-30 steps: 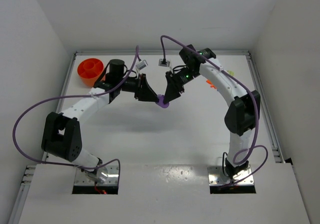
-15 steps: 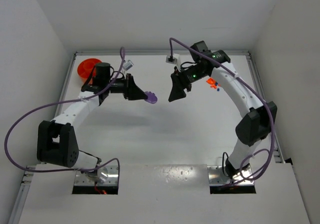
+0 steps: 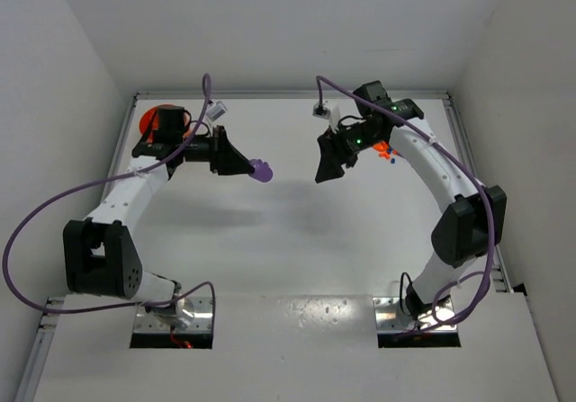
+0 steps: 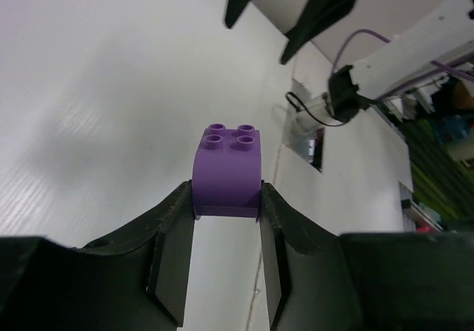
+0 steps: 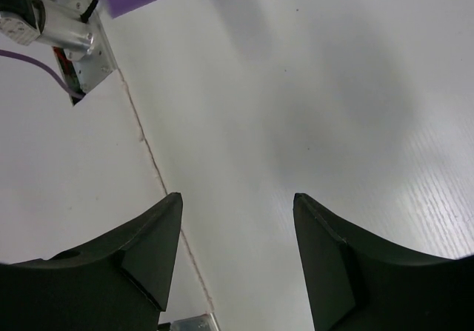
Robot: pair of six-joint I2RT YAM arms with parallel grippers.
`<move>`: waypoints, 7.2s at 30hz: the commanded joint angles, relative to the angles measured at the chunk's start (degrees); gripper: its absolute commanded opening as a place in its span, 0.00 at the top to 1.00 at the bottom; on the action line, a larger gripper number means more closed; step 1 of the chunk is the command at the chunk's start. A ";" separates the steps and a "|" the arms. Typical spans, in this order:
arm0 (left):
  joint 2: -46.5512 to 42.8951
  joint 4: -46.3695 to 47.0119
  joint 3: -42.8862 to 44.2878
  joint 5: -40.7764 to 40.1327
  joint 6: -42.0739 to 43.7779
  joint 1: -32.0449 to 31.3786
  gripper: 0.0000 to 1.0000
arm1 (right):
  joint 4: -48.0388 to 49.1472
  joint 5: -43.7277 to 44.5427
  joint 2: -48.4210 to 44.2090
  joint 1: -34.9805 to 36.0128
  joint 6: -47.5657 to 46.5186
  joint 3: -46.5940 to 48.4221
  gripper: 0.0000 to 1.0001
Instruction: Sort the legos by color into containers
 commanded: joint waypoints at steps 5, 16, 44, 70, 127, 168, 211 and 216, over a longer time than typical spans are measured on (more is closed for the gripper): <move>-3.56 -1.26 3.64 12.77 1.04 -4.04 0.97 | 2.12 -1.01 -3.49 -0.74 0.62 -1.92 0.38; -3.56 -1.26 6.71 13.58 -0.98 -5.62 0.99 | 2.12 -2.24 -2.88 -0.74 0.09 -1.39 0.38; 23.25 -23.49 42.93 -66.15 12.02 14.24 1.00 | 3.27 3.74 1.07 -0.74 2.90 1.86 0.38; 31.51 -24.02 45.66 -64.66 10.44 18.99 1.00 | 3.27 4.27 1.61 -0.74 2.90 1.86 0.38; 23.96 -19.89 40.83 -62.71 8.34 20.66 0.51 | 5.29 6.73 -2.35 -0.74 3.43 -2.89 0.38; 31.42 -13.21 38.01 -65.01 3.76 20.66 0.62 | 4.76 6.20 -0.15 -0.74 3.43 -1.31 0.38; 27.46 -37.12 56.02 -51.99 36.97 18.82 0.81 | 5.29 5.14 -2.26 -0.74 3.43 -2.98 0.38; 29.31 -39.40 56.64 -52.80 43.82 18.29 0.81 | 5.29 5.14 -1.73 -0.74 3.43 -2.98 0.38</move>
